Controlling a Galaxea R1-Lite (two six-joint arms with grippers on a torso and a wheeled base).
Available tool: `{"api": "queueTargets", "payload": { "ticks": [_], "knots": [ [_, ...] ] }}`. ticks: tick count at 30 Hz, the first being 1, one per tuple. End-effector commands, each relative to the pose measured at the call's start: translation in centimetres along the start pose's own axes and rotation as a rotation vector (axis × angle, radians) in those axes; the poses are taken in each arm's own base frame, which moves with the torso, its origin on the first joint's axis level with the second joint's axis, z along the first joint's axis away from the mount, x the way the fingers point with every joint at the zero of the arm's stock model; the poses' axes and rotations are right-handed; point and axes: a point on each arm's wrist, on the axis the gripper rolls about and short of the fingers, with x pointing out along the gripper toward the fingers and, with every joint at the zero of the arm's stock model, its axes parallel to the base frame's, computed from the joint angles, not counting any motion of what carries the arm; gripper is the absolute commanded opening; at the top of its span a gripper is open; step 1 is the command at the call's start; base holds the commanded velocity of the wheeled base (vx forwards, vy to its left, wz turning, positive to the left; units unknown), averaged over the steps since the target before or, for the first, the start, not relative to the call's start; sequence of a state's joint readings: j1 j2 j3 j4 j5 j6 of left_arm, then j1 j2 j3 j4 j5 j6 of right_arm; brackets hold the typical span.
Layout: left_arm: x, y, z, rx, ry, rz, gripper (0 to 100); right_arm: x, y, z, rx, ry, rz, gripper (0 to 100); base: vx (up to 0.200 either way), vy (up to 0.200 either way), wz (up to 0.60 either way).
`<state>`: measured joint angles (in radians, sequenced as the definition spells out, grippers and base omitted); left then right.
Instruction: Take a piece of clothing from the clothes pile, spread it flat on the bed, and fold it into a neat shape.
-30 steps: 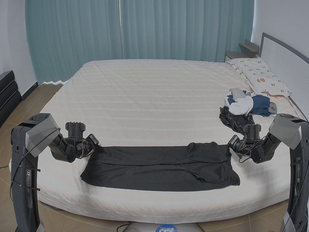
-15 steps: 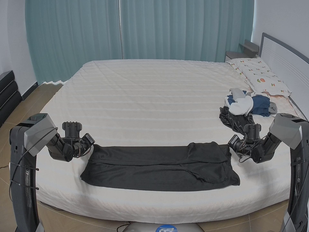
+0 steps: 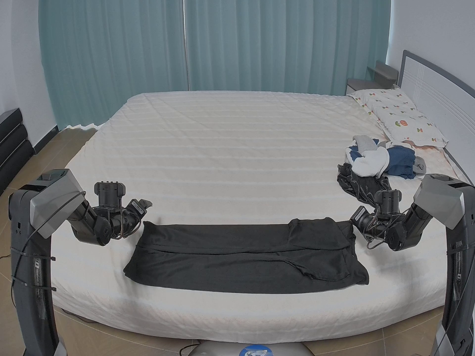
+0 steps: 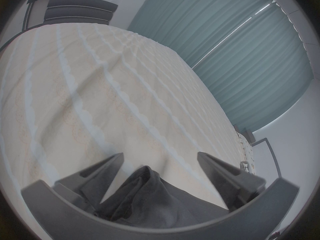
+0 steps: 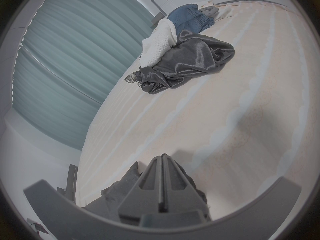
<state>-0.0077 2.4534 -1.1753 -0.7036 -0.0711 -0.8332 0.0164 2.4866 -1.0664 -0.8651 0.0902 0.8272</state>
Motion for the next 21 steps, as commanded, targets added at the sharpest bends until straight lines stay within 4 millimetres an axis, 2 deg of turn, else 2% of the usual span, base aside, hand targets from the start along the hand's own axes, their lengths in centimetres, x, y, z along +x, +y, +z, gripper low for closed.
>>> {"api": "queueTargets", "payload": {
  "ticks": [1, 6, 14, 15, 21],
  "knots": [
    [-0.3, -0.8, -0.5, 0.013, 0.016, -0.023, 100, 0.0, 0.2, 0.0, -0.003, 0.001, 0.004, 0, 0.000, 0.000, 0.00],
    [-0.3, -1.1, -1.3, 0.041, 0.050, -0.039, 100, -0.1, 0.2, -0.2, -0.004, 0.003, 0.004, 0, 0.000, 0.000, 0.00],
    [0.3, 0.1, -2.3, 0.187, 0.080, -0.013, 100, 0.0, 0.4, -0.3, -0.006, 0.003, 0.004, 0, 0.000, 0.000, 0.00],
    [0.4, 0.0, -2.2, 0.187, 0.072, -0.011, 0, 0.0, 0.3, -0.3, -0.006, 0.004, 0.003, 0, 0.000, 0.000, 0.00],
    [0.7, 0.1, -1.8, 0.182, 0.028, 0.022, 0, 0.0, 0.3, -0.3, -0.006, 0.004, 0.003, 0, 0.000, 0.000, 0.00]
  ]
}}
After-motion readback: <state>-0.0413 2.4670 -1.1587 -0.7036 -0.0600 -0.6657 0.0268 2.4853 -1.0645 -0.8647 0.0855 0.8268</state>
